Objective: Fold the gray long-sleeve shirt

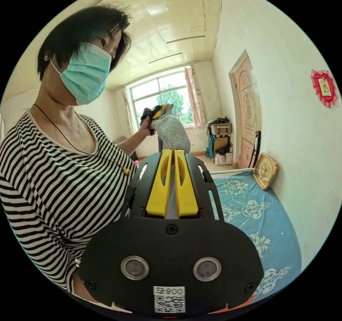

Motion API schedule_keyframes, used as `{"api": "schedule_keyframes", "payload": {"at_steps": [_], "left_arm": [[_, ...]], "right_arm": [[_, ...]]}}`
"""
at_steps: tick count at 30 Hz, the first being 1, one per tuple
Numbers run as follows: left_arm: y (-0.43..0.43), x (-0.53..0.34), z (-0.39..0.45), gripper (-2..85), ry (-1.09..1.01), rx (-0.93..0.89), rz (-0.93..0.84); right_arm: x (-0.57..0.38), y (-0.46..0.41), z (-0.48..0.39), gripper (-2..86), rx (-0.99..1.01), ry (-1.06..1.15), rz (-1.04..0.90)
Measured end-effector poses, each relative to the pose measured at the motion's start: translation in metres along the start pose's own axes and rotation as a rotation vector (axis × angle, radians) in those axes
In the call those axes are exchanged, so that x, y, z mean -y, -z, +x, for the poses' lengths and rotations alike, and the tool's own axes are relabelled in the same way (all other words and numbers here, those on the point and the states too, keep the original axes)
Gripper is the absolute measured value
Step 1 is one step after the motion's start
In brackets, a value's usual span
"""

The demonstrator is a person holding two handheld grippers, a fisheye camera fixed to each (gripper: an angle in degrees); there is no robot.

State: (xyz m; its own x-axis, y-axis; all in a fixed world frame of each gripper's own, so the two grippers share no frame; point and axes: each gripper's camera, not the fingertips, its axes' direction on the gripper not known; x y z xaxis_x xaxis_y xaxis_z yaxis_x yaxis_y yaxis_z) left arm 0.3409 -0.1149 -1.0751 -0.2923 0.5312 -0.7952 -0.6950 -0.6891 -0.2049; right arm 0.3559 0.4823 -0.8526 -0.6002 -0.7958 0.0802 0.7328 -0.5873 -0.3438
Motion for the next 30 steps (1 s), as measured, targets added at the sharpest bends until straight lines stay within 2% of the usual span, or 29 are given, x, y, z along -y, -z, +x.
{"api": "schedule_keyframes", "payload": {"at_steps": [5,8,10,13,15,17,21,25,30], "left_arm": [[-0.121,0.054,-0.140,3.2,0.120,-0.053,-0.129],[-0.223,0.079,-0.246,4.0,0.197,-0.034,-0.264],[-0.309,0.081,-0.333,6.3,0.265,0.026,-0.457],[-0.378,0.053,-0.427,9.9,0.408,0.040,-0.625],[-0.393,0.027,-0.471,10.0,0.450,0.032,-0.647],[-0.401,-0.012,-0.514,10.1,0.526,0.018,-0.728],[-0.394,-0.130,-0.592,10.8,0.842,0.057,-0.994],[-0.385,-0.193,-0.629,11.5,1.073,0.111,-1.042],[-0.427,-0.207,-0.663,11.7,1.011,0.184,-1.195]], "right_arm": [[0.022,-0.036,0.093,0.6,-0.245,-0.132,-0.113],[0.028,-0.076,0.191,0.6,-0.444,-0.282,-0.257],[0.020,-0.113,0.290,0.6,-0.511,-0.459,-0.383],[-0.016,-0.149,0.391,0.4,-0.621,-0.756,-0.521],[-0.048,-0.163,0.425,0.3,-0.647,-0.936,-0.558],[-0.082,-0.180,0.438,0.3,-0.611,-1.058,-0.560],[-0.168,-0.231,0.423,0.8,-0.525,-1.279,-0.595],[-0.238,-0.276,0.409,2.5,-0.456,-1.561,-0.596],[-0.254,-0.318,0.441,5.0,-0.450,-1.658,-0.561]]}}
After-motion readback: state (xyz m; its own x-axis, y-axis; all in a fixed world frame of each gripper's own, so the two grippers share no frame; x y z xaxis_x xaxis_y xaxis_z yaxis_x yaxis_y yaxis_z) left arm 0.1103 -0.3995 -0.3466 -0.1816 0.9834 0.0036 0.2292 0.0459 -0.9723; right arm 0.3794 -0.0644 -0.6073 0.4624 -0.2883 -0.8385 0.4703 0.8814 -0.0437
